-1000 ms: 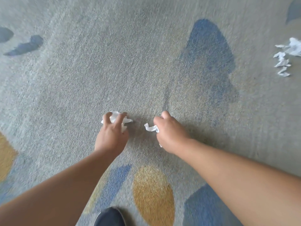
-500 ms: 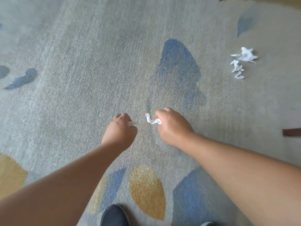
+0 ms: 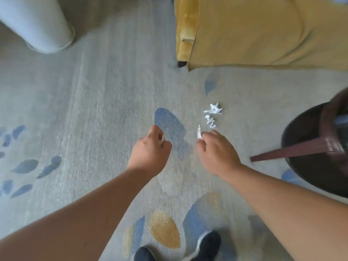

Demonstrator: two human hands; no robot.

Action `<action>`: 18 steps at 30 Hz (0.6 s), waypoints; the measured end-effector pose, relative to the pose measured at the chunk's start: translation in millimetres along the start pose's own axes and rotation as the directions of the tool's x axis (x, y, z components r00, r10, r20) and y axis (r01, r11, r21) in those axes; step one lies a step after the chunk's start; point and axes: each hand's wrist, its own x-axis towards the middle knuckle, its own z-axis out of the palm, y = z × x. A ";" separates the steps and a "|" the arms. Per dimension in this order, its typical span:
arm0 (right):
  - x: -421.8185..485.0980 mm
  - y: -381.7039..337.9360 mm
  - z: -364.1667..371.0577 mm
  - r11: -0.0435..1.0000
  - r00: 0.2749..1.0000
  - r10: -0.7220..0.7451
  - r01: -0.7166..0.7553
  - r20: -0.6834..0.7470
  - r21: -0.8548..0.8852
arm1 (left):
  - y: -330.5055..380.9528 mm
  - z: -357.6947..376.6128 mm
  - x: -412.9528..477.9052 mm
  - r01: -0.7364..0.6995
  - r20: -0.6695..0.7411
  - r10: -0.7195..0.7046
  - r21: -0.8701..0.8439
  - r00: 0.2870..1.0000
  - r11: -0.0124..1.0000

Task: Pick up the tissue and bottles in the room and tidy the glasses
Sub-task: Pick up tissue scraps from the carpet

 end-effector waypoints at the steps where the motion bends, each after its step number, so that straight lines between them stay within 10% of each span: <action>1: 4.2 3.7 -10.3 0.999 0.999 0.042 -0.042 -0.021 0.014 | 16.5 -5.0 5.6 -0.026 0.006 0.026 -0.010 1.000 1.000; 18: 162.6 178.8 -88.4 0.960 0.973 0.229 -0.233 0.040 0.159 | 209.6 100.5 225.2 -0.332 0.147 0.320 0.061 0.936 0.941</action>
